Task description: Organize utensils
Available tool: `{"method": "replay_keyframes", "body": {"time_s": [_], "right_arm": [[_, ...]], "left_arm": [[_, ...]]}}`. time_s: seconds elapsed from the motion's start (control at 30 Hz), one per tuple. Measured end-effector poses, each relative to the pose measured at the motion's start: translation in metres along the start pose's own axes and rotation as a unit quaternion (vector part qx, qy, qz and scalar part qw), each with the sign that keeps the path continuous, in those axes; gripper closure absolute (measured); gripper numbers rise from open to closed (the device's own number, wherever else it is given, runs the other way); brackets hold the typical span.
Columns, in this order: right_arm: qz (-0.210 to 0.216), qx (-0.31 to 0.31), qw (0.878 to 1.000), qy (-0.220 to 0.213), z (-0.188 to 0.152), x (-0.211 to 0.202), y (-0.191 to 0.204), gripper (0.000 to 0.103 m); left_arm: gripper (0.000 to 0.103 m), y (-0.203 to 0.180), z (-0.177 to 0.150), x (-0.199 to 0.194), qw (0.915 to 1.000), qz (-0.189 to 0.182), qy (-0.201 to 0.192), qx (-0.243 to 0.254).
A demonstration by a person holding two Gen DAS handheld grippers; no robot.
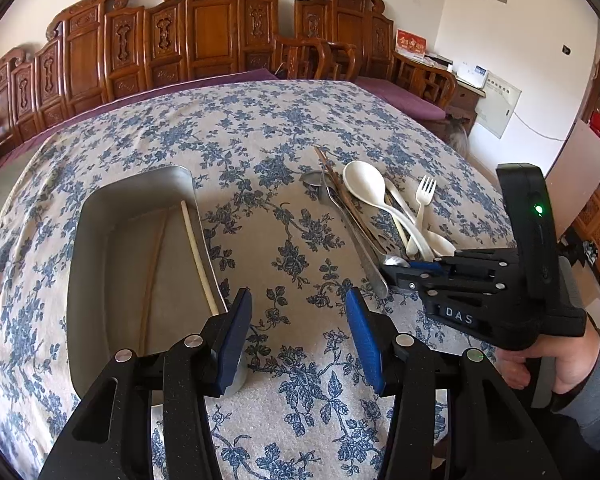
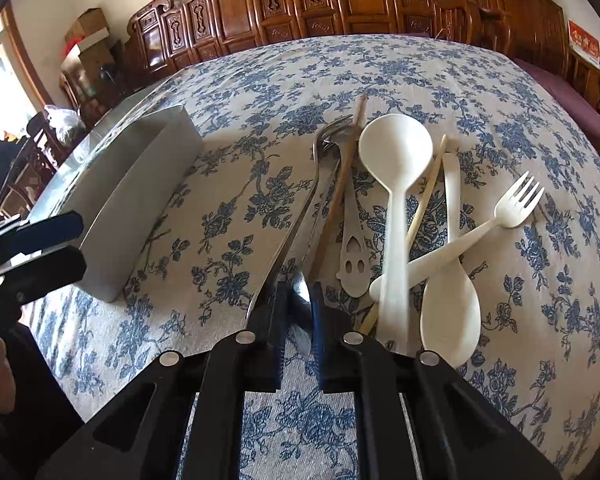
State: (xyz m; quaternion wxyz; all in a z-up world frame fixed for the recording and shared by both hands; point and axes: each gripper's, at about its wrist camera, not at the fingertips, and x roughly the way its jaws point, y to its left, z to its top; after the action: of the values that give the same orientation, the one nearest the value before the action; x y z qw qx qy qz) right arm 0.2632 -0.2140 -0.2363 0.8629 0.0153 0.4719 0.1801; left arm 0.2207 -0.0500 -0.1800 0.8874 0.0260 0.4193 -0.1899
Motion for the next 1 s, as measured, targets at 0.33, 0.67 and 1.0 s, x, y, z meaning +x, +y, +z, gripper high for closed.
{"method": "replay_keyframes", "body": {"time_s": [0.33,0.67,1.0], "right_arm": [[0.007,-0.03,0.998,-0.046,-0.002,-0.034,0.008,0.099],[0.035,-0.018,0.993,-0.109,0.012,-0.067,-0.017,0.1],[0.016,0.005,0.995,-0.103,0.013,-0.057,-0.054,0.1]], "left_arm": [[0.056,-0.003,-0.001,0.006,1.0,0.007,0.001,0.004],[0.056,-0.011,0.002,0.013,0.9998,0.021,0.004,0.003],[0.058,-0.028,0.017,0.041,0.9996,0.012,0.025,-0.006]]}}
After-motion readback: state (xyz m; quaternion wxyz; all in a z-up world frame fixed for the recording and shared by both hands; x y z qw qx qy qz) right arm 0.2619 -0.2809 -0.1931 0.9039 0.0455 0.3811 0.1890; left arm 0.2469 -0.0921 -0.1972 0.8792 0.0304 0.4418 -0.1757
